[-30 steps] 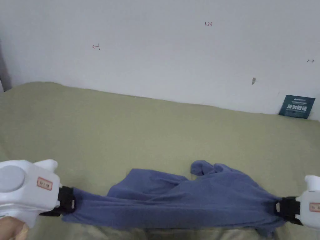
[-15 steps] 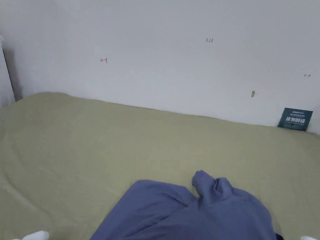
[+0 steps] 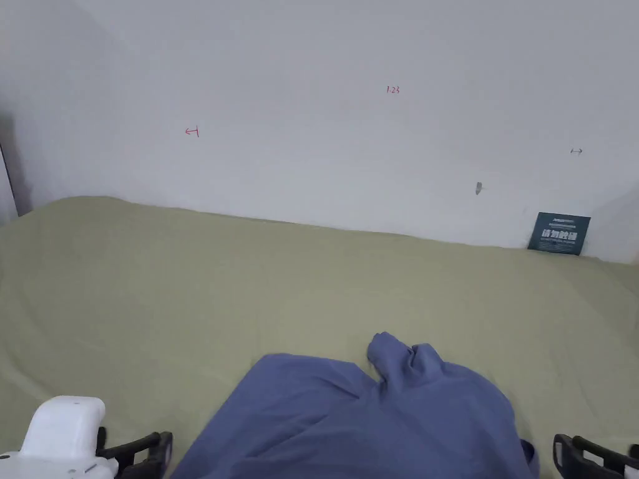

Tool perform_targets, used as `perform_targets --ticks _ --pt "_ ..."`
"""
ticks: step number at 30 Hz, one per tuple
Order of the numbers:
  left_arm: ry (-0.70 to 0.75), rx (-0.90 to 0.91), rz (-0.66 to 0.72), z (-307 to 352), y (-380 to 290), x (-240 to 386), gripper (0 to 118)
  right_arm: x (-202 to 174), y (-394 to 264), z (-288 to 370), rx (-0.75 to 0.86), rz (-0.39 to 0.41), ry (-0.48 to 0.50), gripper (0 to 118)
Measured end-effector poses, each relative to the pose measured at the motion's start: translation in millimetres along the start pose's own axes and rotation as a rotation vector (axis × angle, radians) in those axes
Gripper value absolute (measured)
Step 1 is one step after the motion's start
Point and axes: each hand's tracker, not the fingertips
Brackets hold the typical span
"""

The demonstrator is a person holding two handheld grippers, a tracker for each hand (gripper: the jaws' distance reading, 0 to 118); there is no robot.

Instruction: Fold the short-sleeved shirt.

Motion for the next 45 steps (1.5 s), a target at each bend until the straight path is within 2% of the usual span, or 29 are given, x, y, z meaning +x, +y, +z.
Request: perform_targets --ticks 1,4,7,11,12,14,18,19,20,21,22,24,26,28,29,30,31,32,34,37,40,41,44,45 --pt "0.012 0.015 -0.02 2 -7 4 8 -2 -6 5 0.008 0.003 -0.008 2" --pt "-0.002 -0.004 -0.04 5 -21 8 0 -6 -25 15 0.007 -0.011 -0.038 1" --pt "-0.033 -0.054 -0.02 3 -24 3 0 -7 -33 14 -0.059 -0.047 0.005 0" --pt "-0.03 -0.111 0.01 -4 -7 -14 0 -11 -32 10 -0.069 -0.029 0.003 0" --pt "-0.067 -0.188 0.002 -12 4 -23 0 -11 -31 8 -0.074 -0.024 0.007 0" --pt "-0.007 -0.313 0.01 -33 23 -34 0 -14 -27 4 -0.08 -0.015 0.007 0" --pt "-0.089 -0.642 0.054 -93 36 -61 3 -19 -29 -1 -0.089 -0.024 0.037 0" --pt "-0.079 -0.663 0.083 -103 34 -64 16 -21 -32 -3 -0.098 -0.023 0.041 0" --pt "-0.075 -0.694 0.075 -111 33 -65 44 -23 -34 -4 -0.105 -0.018 0.043 0" --pt "-0.07 -0.703 0.066 -117 30 -63 95 -23 -36 -5 -0.113 -0.012 0.045 0" --pt "-0.078 -0.709 0.056 -120 23 -59 118 -24 -38 -6 -0.121 -0.009 0.047 0" --pt "-0.119 -0.684 0.074 -123 16 -58 118 -25 -42 -10 -0.143 -0.006 0.053 0" --pt "-0.13 -0.704 0.117 -132 11 -55 110 -24 -45 -13 -0.156 -0.009 0.053 0" --pt "-0.091 -0.733 0.132 -142 3 -52 91 -25 -47 -16 -0.168 -0.009 0.056 0" --pt "-0.067 -0.742 0.128 -146 -1 -51 76 -24 -47 -16 -0.172 -0.009 0.058 0" --pt "-0.043 -0.741 0.127 -151 -6 -51 47 -24 -47 -18 -0.176 -0.007 0.06 0" --pt "-0.034 -0.729 0.128 -152 -9 -50 32 -25 -47 -19 -0.179 -0.003 0.061 0" --pt "-0.036 -0.714 0.116 -150 -12 -49 29 -25 -47 -22 -0.185 0.006 0.066 0" --pt "-0.044 -0.682 0.128 -142 -10 -52 6 -24 -43 -30 -0.213 0.046 0.081 0" --pt "-0.107 -0.642 0.168 -127 -1 -50 6 -24 -19 -55 -0.251 0.11 0.114 0" --pt "-0.112 -0.64 0.12 -124 1 -47 6 -26 29 -101 -0.272 0.104 0.173 0" --pt "-0.109 -0.641 0.123 -123 2 -47 6 -27 48 -123 -0.294 0.125 0.216 0" --pt "-0.114 -0.637 0.159 -128 -2 -53 6 -39 99 -197 -0.346 0.193 0.23 2" --pt "-0.116 -0.638 0.167 -129 -2 -54 6 -40 116 -227 -0.405 0.213 0.259 7"
